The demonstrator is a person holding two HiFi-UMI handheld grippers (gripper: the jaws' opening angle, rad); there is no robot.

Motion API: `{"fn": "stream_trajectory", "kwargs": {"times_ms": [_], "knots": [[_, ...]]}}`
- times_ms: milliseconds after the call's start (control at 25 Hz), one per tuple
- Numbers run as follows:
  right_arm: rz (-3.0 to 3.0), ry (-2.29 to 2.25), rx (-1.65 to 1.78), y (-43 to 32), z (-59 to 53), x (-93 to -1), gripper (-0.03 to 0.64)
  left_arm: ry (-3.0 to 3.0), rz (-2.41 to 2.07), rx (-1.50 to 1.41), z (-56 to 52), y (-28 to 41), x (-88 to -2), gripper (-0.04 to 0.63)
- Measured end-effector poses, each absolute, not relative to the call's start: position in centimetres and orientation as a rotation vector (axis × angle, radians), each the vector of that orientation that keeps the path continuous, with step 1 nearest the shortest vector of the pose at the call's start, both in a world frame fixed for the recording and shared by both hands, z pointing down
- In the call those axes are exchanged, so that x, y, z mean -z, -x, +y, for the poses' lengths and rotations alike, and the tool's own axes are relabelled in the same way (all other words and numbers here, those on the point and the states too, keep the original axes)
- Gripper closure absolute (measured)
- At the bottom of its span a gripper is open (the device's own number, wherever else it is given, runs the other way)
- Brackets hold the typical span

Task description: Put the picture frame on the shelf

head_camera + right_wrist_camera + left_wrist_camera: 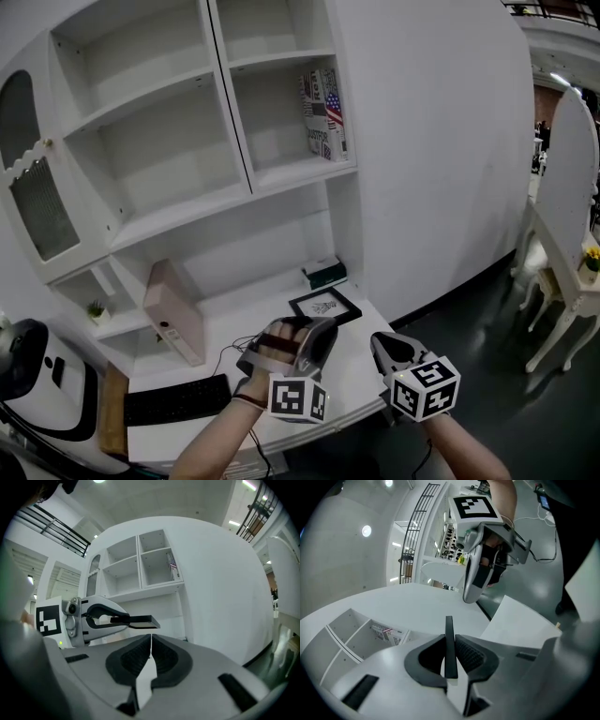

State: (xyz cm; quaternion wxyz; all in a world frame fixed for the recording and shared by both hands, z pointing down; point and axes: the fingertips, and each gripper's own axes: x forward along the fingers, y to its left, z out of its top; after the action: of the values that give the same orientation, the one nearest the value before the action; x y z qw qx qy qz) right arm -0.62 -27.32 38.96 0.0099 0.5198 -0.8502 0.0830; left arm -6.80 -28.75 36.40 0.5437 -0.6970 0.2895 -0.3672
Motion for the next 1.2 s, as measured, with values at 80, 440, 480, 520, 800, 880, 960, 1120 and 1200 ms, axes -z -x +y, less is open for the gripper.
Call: {"fn": "stream_trajectory", "kwargs": {"times_ms": [80, 440, 480, 520, 800, 880, 960, 1120, 1200], "knots": [[-2.658, -1.625, -0.237, 0.2, -28.3, -38.3, 0.615, 1.634, 0.681, 0.865, -29.7, 6.5, -35.6, 0.529], [-2.688, -1.633, -0.189, -1.1, -33.0, -35.6, 0.615, 1.537, 0.662, 0.833, -34.4, 5.0, -30.7, 0.529], [-2.689, -1.631, -0.182, -1.2, -33.4, -35.4, 0.615, 1.526, 0.661, 0.829, -34.9, 4.8, -30.2, 0.529], [-2.689, -1.628, -0.175, -1.3, -33.9, -35.2, 0.615, 1.516, 0.662, 0.825, -35.4, 4.7, -29.7, 0.529], [-2.709, -1.615, -0.127, -2.2, -37.0, -33.4, 0.615, 1.452, 0.685, 0.802, -38.5, 4.0, -26.1, 0.529], [-2.717, -1.612, -0.111, -2.3, -37.7, -32.9, 0.615, 1.429, 0.683, 0.798, -39.1, 3.7, -25.3, 0.529], [-2.723, -1.607, -0.093, -2.4, -38.4, -32.3, 0.615, 1.405, 0.683, 0.791, -39.5, 3.5, -24.2, 0.529], [-2.736, -1.582, -0.047, -2.0, -39.3, -31.0, 0.615, 1.36, 0.691, 0.781, -40.4, 3.2, -22.0, 0.529], [-2.738, -1.574, -0.017, -1.6, -39.7, -30.2, 0.615, 1.346, 0.692, 0.777, -40.6, 3.2, -21.2, 0.529]]}}
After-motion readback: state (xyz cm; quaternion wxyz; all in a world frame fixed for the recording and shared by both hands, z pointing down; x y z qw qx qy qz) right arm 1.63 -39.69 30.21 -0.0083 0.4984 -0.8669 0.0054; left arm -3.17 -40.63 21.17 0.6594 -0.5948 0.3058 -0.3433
